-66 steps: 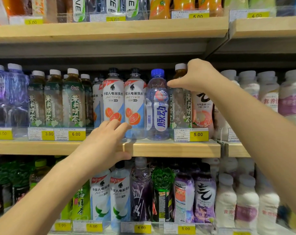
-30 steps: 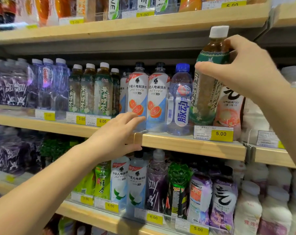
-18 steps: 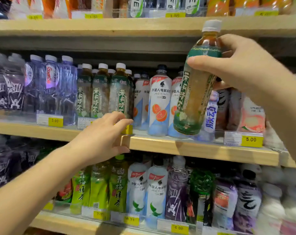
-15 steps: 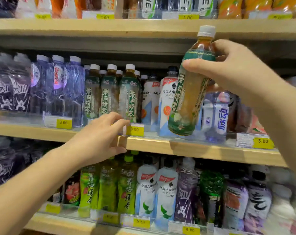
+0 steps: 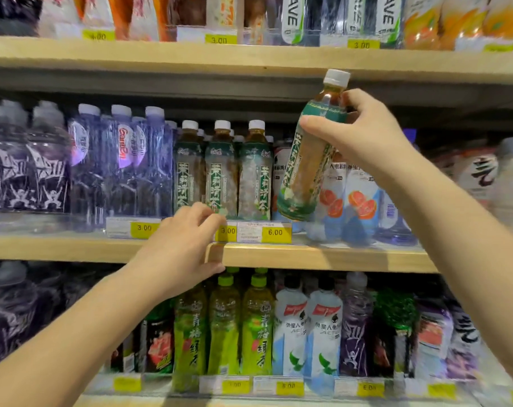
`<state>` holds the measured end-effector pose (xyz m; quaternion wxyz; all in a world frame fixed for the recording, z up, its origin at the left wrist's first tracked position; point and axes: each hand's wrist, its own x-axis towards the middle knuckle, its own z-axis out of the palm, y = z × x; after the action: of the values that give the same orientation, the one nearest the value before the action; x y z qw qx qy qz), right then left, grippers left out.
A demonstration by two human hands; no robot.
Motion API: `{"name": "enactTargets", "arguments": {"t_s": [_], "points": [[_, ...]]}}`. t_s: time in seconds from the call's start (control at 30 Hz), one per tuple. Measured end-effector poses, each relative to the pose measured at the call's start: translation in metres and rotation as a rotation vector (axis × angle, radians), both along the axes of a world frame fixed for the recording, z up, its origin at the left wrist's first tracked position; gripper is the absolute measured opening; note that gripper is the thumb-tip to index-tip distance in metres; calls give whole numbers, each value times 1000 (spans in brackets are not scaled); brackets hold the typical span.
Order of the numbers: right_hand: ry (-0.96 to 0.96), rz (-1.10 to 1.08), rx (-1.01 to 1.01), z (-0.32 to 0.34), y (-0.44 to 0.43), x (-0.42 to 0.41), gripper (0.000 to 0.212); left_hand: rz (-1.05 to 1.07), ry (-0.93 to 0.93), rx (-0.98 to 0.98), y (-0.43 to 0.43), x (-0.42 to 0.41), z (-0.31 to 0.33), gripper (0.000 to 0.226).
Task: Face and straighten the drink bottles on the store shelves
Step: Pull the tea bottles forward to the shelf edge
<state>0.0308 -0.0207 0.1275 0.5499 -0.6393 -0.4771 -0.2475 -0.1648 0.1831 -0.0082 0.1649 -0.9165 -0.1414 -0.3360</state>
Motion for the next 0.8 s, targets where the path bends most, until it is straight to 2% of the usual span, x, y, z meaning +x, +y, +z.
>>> {"name": "enactTargets", "arguments": {"t_s": [0.57,0.8], "points": [[-100,-60,-163,-8,39,19,47,-13,-30,-26,3,1,-1,82],[-138,-163,-234,-15,50,19,60,-20,-38,-16,3,1,-2,82]]}}
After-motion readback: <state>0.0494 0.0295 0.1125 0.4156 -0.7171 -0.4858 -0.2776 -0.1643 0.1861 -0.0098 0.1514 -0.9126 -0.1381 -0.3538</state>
